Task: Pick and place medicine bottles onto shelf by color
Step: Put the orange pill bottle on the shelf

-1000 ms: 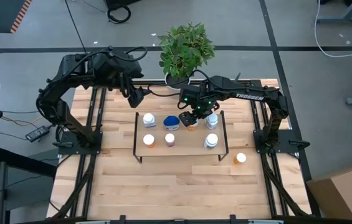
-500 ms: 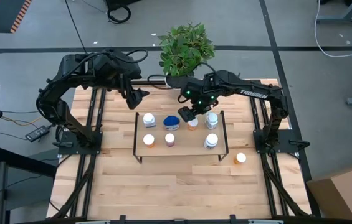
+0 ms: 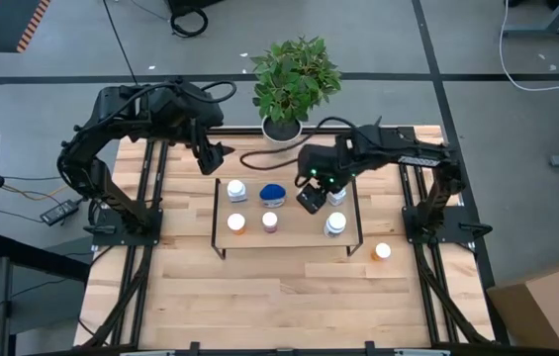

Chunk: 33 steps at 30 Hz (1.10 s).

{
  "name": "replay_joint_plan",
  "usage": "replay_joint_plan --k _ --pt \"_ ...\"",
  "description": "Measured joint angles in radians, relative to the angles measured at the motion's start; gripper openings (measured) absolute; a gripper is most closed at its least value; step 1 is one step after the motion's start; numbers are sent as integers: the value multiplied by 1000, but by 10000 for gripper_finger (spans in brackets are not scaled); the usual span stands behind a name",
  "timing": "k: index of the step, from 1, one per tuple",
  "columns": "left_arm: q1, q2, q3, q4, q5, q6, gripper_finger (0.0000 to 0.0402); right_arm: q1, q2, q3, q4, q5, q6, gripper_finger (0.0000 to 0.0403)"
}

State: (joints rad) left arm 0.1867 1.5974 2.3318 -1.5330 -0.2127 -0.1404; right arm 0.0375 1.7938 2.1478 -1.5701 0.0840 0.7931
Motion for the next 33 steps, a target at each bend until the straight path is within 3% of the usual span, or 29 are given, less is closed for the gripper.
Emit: replay_joint_plan --k 16,25,29,33 --pt "-19 0 0 -38 1 -62 355 173 -194 0 -1 231 174 266" --pt "-65 42 0 -34 0 -163 355 195 -283 0 -1 179 -69 266" --pt "-105 69 0 -6 0 -260 355 195 -329 0 -1 304 -217 266" --pt "-176 92 0 102 -6 -320 355 194 -368 0 -1 407 -255 266"
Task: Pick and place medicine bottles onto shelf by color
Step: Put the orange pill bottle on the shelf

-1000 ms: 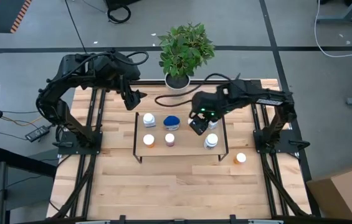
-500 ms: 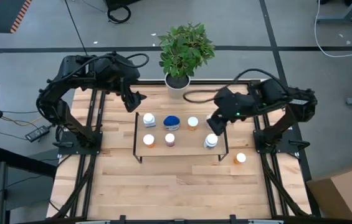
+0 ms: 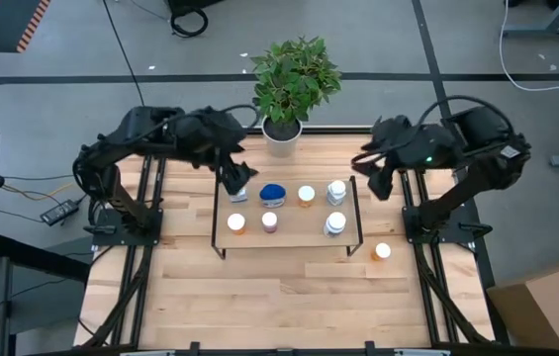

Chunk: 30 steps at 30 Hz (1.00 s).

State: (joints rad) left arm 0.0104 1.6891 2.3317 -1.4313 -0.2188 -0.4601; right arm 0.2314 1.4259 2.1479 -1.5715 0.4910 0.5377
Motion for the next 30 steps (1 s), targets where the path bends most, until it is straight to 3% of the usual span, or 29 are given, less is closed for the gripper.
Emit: replay_joint_plan --k 7,13,22,30 --pt "-61 3 0 118 -24 -9 355 0 -52 -33 1 77 83 266" --pt "-82 -4 0 176 -21 30 355 14 -104 -218 0 -25 212 266" --pt "-74 -9 -1 163 -22 140 355 185 -193 -458 1 -17 587 266" --pt "-75 -19 0 211 -22 142 355 321 -194 -693 1 -147 939 266"
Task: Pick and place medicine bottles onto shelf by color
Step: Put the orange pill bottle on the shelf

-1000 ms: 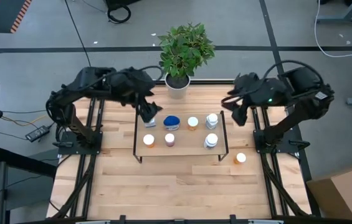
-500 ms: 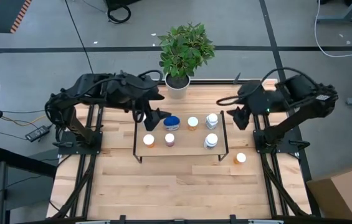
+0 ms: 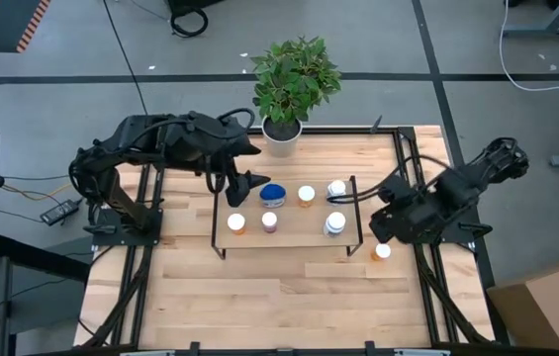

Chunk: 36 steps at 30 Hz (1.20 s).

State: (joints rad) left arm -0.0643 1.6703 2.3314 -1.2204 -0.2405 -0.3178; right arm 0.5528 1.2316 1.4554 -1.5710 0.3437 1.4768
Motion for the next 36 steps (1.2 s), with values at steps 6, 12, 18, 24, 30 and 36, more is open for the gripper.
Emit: replay_joint_plan --k 6,12,18,24,30,36 --pt "-1 -30 0 32 30 23 355 54 -1 -126 0 -121 269 266" --pt "-2 -95 0 -12 31 45 355 137 -1 -201 86 -188 295 266" --pt "-9 -130 0 -38 33 52 355 194 3 -255 96 -201 384 266" --pt "-9 -141 0 -40 31 42 355 270 3 -297 138 -116 475 266" --pt "-9 -141 0 -41 31 47 355 370 3 -300 135 -76 369 266" --pt "-9 -141 0 -15 22 60 355 423 3 -386 144 -75 458 266"
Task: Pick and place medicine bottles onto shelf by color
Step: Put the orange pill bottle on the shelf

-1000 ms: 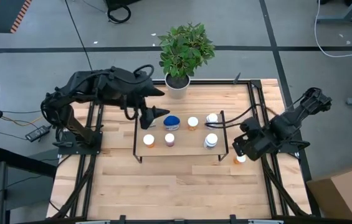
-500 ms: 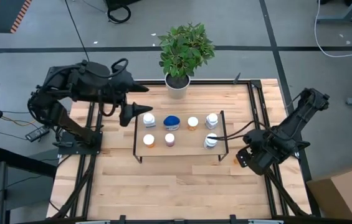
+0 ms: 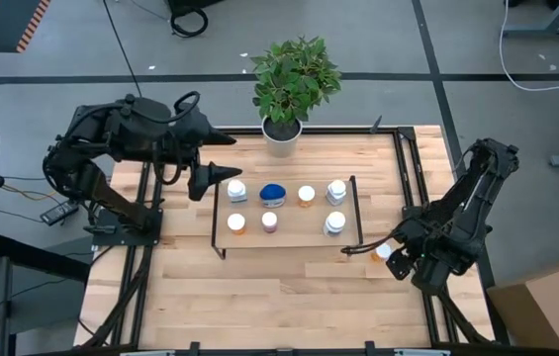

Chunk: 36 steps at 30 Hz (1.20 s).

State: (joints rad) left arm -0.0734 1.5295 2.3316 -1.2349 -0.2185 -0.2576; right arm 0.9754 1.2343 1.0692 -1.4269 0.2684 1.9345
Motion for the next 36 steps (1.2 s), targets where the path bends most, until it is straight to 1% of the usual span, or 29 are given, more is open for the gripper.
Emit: replay_joint_plan --k 6,11,15,20,24,28,33,34,36 --pt "0 1 0 62 -6 -25 355 2 0 -100 125 -7 35 266" --pt "0 1 0 64 -6 -56 355 -7 1 -174 203 -70 152 266" --pt "0 1 0 64 -6 -78 355 -9 1 -189 232 -90 251 266" --pt "0 1 0 64 -6 -82 355 -46 0 -185 246 -98 255 266" --pt "0 2 0 62 -6 -114 355 -55 -3 -176 251 -93 262 266" --pt "0 2 0 50 -6 -124 355 -57 -13 -115 225 -26 261 266" --pt "2 2 0 48 -6 -114 355 -57 -13 -92 145 0 261 266" --pt "3 2 0 48 -6 -104 355 -57 -13 -97 143 3 253 266" --pt "3 2 0 48 -6 -94 355 -56 -13 -101 144 27 166 266"
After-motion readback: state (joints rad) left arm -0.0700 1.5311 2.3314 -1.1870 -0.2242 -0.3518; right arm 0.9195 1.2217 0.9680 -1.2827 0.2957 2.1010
